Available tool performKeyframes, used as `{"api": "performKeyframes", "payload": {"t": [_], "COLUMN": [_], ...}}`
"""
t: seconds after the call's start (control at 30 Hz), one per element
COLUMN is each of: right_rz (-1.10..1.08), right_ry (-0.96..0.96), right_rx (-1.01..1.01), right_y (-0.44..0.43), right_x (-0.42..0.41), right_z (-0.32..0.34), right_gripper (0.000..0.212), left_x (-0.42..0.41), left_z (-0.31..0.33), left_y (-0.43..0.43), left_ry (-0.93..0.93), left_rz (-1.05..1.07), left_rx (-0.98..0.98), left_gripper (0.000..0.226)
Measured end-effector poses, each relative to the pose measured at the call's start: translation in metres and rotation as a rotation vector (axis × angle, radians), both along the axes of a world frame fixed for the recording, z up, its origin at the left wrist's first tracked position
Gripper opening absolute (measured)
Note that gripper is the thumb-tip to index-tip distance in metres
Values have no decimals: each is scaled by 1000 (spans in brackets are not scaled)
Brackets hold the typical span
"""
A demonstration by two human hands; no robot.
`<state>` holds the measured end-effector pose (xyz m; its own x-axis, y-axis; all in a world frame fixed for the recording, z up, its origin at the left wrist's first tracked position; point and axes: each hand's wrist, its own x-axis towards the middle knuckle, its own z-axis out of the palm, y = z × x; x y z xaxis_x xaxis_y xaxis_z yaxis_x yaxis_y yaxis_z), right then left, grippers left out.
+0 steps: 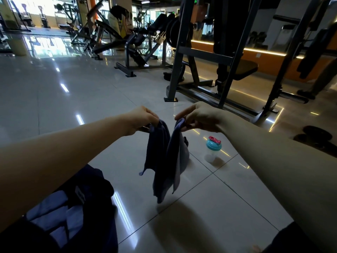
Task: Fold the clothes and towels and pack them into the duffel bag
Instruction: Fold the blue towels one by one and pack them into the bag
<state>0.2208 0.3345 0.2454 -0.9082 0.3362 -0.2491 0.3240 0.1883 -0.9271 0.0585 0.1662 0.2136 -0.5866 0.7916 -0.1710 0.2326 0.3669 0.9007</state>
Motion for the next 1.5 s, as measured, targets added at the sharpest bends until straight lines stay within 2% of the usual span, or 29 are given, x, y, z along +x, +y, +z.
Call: {"api": "performKeyframes", "payload": {"t": [0.2, 0.4, 0.63, 0.8, 0.93, 1.1, 1.3, 1.43, 1.5], "right_rz": [29, 86, 176, 197, 167, 83, 44, 2, 38], "right_ry": [19, 9, -80, -157, -118, -3, 28, 73, 40], "right_rx": [46, 256, 313, 426, 487, 487, 493, 453, 475], "right_y": [-1, -3, -7, -19, -20, -18, -17, -18, -19], "right_x": [-2, -6, -9, -14, -15, -13, -14, -15, -15], "right_z": [0, 1, 2, 2, 3, 2, 1, 0, 0], "right_gripper": [22, 8, 13, 13, 12, 4, 3, 19, 14], "left_x": [4, 7, 11, 15, 20, 23, 23, 23, 22], "left_z": [2, 3, 4, 4, 6, 6, 10, 11, 11], "left_y": [4, 4, 6, 5, 6, 5, 5, 4, 4], "left_ry": [-44, -18, -9, 52, 61, 24, -33, 11, 36], "left_rz": [54, 74, 122, 63, -15, -44, -83, -131, -132], "left_rx": [52, 40, 18, 4, -10, -15, 26, 24, 22], "left_gripper": [8, 8, 33, 29, 18, 17, 21, 22, 21]}}
